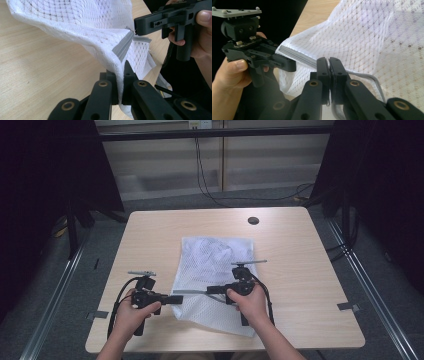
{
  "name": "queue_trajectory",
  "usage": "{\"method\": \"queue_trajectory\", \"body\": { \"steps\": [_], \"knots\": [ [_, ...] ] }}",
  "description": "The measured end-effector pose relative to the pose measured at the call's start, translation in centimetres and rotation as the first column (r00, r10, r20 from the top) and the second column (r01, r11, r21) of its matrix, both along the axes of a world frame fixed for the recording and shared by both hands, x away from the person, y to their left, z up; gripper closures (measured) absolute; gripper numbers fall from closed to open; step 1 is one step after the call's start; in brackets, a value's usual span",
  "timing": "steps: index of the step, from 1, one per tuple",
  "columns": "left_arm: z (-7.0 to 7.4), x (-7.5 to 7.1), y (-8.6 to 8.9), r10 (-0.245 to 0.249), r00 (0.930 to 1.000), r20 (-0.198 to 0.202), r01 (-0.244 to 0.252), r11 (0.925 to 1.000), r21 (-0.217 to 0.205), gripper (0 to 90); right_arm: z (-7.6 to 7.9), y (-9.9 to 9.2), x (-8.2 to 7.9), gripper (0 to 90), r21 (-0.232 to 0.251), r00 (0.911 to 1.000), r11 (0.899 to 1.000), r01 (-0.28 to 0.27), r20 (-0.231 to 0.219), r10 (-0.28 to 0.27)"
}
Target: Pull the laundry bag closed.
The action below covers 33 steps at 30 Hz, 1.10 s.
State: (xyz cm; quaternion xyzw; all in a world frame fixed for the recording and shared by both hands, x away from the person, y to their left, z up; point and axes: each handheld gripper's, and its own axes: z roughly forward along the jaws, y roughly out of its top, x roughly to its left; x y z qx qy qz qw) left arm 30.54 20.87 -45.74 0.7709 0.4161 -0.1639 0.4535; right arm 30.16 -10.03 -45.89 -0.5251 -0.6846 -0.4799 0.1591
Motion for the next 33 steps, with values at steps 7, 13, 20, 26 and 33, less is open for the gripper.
{"method": "queue_trajectory", "body": {
  "steps": [7,13,20,26,33],
  "knots": [
    [0.0,0.0,-0.08,-0.004,1.0,-0.003,0.004,1.0,0.005,88.6,0.02,-0.11,-0.05,87.2,-0.006,1.0,1.0,0.0,0.0,0.0],
    [0.0,0.0,-0.08,-0.009,1.0,0.001,0.009,0.9999,0.009,88.6,0.0,-0.16,-0.08,87.2,0.0,1.0,1.0,-0.001,-0.008,0.001],
    [0.02,0.0,-0.06,-0.004,1.0,-0.002,0.004,0.9999,0.01,88.6,-0.2,-0.55,0.02,87.2,0.002,0.9999,1.0,0.003,-0.013,-0.002],
    [0.02,-0.02,-0.11,-0.002,1.0,-0.003,0.002,0.9999,0.014,88.6,-0.21,-0.58,0.03,87.2,-0.002,0.9998,1.0,0.0,-0.019,0.0],
    [0.02,0.0,-0.06,-0.004,1.0,-0.003,0.004,0.9999,0.014,88.6,-0.15,-0.67,0.03,87.2,-0.008,0.9997,1.0,0.0,-0.025,0.0]
  ]
}}
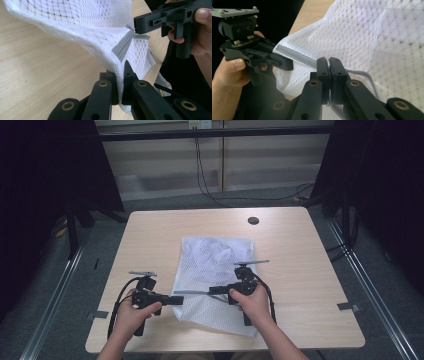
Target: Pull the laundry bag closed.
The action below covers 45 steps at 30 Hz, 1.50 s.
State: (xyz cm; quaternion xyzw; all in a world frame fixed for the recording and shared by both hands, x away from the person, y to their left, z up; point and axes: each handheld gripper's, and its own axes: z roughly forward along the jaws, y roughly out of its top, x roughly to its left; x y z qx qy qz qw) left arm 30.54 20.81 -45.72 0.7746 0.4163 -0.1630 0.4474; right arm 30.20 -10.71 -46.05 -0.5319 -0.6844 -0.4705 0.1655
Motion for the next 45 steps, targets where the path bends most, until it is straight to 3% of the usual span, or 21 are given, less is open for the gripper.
{"method": "queue_trajectory", "body": {
  "steps": [3,17,29,33,45],
  "knots": [
    [0.0,0.0,0.1,0.007,0.9998,-0.016,-0.007,0.9999,-0.015,88.6,-0.1,-0.3,0.1,87.2,0.006,1.0,1.0,0.005,0.001,-0.005],
    [0.0,0.0,0.0,0.003,1.0,0.001,-0.003,1.0,0.001,88.6,-0.1,-0.7,0.1,87.2,-0.009,1.0,1.0,-0.001,-0.006,0.001],
    [-0.1,-0.1,-0.1,-0.005,0.9998,-0.02,0.005,1.0,-0.008,88.6,-0.1,-1.0,0.1,87.2,-0.016,1.0,1.0,-0.004,-0.008,0.004],
    [-0.1,0.0,0.1,-0.002,1.0,-0.003,0.002,1.0,0.007,88.6,-0.1,-1.1,0.1,87.2,-0.025,1.0,1.0,-0.003,-0.007,0.003],
    [-0.1,0.0,0.1,-0.003,0.9999,-0.012,0.003,1.0,0.005,88.6,-0.2,-1.5,0.0,87.2,-0.026,0.9999,1.0,-0.004,-0.016,0.003]
  ]
}}
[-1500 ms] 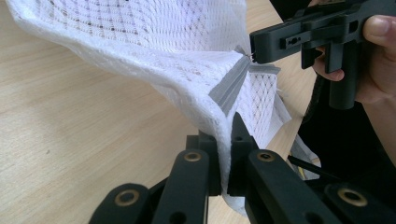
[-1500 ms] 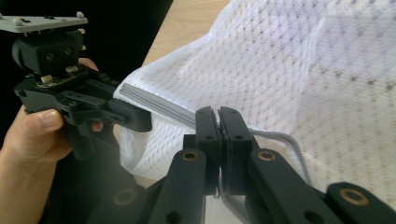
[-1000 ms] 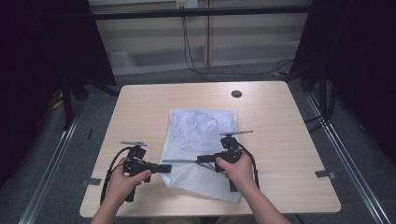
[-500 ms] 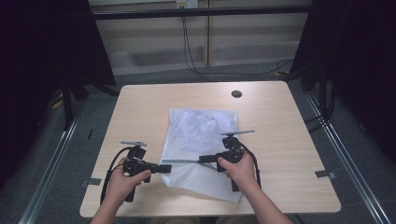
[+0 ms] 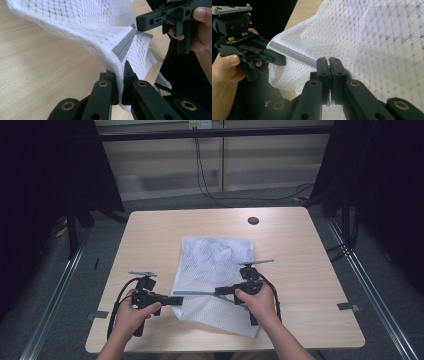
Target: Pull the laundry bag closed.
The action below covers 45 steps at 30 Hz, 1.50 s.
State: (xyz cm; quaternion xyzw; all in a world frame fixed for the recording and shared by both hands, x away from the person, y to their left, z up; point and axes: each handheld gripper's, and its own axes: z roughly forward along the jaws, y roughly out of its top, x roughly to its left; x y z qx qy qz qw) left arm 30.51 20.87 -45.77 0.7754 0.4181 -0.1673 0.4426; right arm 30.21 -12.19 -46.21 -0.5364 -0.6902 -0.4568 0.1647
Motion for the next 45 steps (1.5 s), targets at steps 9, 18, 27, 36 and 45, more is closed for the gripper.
{"method": "queue_trajectory", "body": {
  "steps": [9,18,27,36,45],
  "knots": [
    [0.0,0.0,-0.1,-0.004,1.0,-0.003,0.004,1.0,0.0,88.6,0.0,-0.1,-0.1,87.2,0.002,1.0,1.0,-0.002,-0.004,0.002],
    [0.0,0.0,-0.1,-0.006,1.0,-0.005,0.006,1.0,0.004,88.6,0.0,-0.1,-0.1,87.2,0.004,1.0,1.0,-0.003,-0.008,0.003],
    [0.0,0.0,0.0,-0.001,0.9999,-0.014,0.001,1.0,-0.007,88.6,0.0,-0.7,0.0,87.2,-0.006,1.0,1.0,0.006,-0.006,-0.006],
    [0.0,0.0,0.3,0.013,0.9999,-0.006,-0.013,0.9999,-0.001,88.6,-0.2,-1.4,0.0,87.2,-0.017,0.9998,1.0,0.019,-0.008,-0.019],
    [0.0,0.0,0.2,0.009,0.9998,-0.015,-0.009,1.0,-0.003,88.6,-0.3,-2.0,0.0,87.2,-0.012,0.9997,1.0,0.021,-0.01,-0.022]
  ]
}}
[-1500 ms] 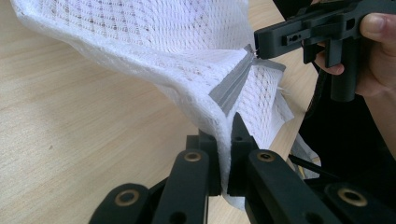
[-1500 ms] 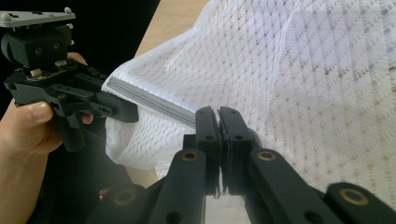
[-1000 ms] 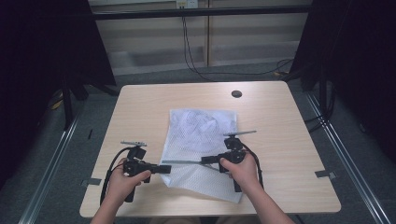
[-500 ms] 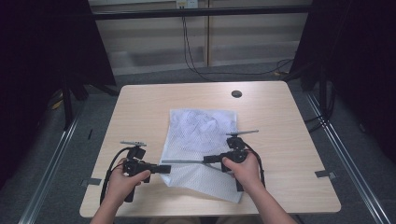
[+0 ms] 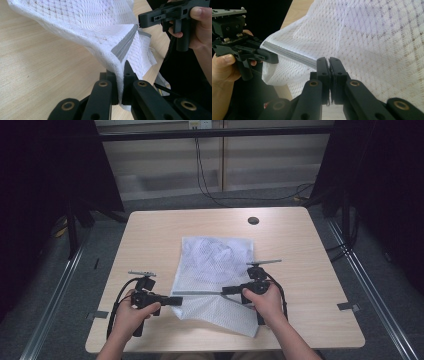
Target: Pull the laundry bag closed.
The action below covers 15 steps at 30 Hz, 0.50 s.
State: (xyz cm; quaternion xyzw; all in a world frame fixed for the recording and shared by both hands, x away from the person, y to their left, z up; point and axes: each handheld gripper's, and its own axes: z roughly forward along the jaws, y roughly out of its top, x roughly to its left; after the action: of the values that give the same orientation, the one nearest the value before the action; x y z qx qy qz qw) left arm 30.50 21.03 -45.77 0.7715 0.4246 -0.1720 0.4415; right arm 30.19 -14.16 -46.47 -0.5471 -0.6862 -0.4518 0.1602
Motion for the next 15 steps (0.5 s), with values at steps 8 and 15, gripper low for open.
{"method": "queue_trajectory", "body": {
  "steps": [8,15],
  "knots": [
    [-0.02,-0.01,-0.01,-0.006,1.0,-0.002,0.006,1.0,0.002,88.6,-0.04,-0.08,0.03,87.2,-0.003,1.0,1.0,0.001,-0.002,-0.001],
    [-0.02,-0.02,-0.03,-0.005,1.0,-0.002,0.005,1.0,0.001,88.6,-0.06,-0.27,0.13,87.2,-0.004,1.0,1.0,0.0,-0.008,0.0]
  ]
}}
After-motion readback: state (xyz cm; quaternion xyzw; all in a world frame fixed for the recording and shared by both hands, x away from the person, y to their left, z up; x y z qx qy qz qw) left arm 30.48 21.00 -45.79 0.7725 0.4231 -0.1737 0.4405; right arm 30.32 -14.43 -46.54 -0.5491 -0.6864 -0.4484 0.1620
